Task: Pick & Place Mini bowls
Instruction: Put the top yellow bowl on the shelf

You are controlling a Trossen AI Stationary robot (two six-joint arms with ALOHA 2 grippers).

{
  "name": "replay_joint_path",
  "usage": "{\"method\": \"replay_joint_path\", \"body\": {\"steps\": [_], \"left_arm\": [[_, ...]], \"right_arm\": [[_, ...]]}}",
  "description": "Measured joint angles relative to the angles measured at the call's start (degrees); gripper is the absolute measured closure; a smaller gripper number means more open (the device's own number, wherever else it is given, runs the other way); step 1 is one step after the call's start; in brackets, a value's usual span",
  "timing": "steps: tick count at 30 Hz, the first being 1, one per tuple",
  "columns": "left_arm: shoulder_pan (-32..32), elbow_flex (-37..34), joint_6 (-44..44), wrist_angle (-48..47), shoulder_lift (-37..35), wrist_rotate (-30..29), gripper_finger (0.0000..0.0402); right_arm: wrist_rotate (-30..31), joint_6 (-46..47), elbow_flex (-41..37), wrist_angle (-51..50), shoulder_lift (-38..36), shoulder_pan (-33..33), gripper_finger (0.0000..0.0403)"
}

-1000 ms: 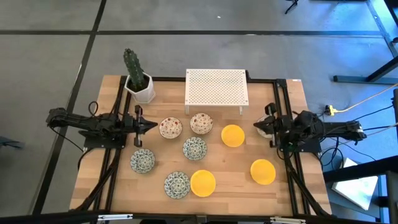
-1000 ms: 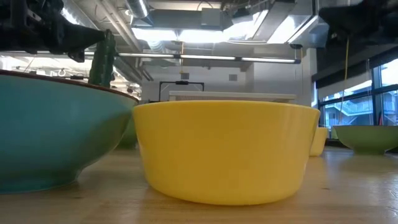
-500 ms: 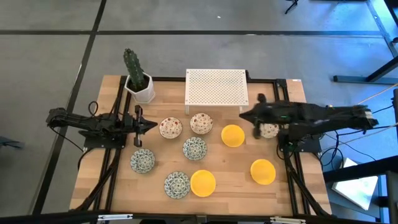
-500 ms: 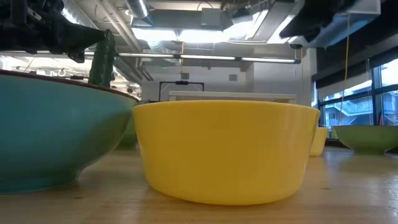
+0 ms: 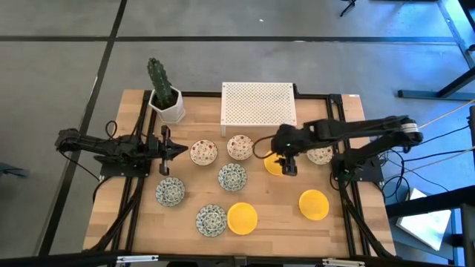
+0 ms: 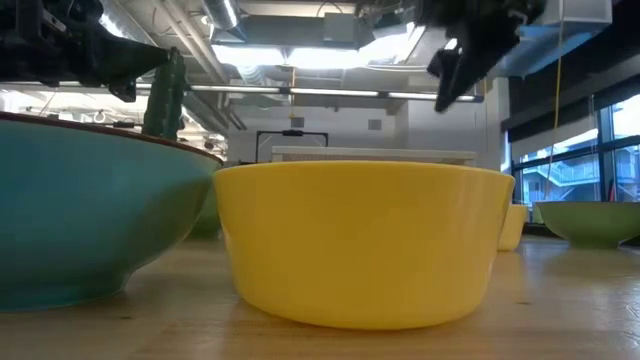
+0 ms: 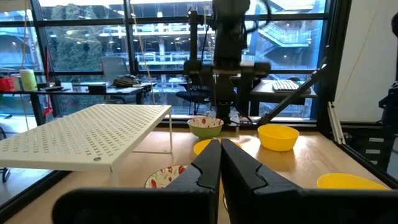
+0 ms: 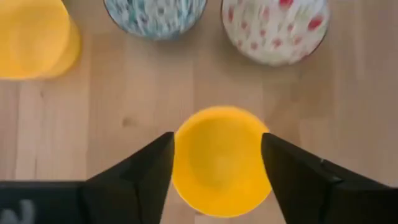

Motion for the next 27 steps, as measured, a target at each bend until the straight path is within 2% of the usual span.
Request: {"method": "replay_joint_path", "body": {"steps": [6, 12, 27], "left_arm": [[0.0, 0.0, 0.0, 0.0, 0.0, 0.0, 0.0395], [0.0, 0.02, -0.26, 0.0, 0.0, 0.02, 0.0395], [0.0, 0.07, -1.96, 1.26, 0.0, 0.0, 0.0395]], "right_arm": [[-0.2, 0.11, -0.1, -0.17, 4.82, 1.02, 0.0132], [-0.22, -2.42, -0.1, 0.7, 8.77, 1.97, 0.013], [-0.18, -1.4, -0.12, 0.83, 13.95, 2.83, 0.013]]}}
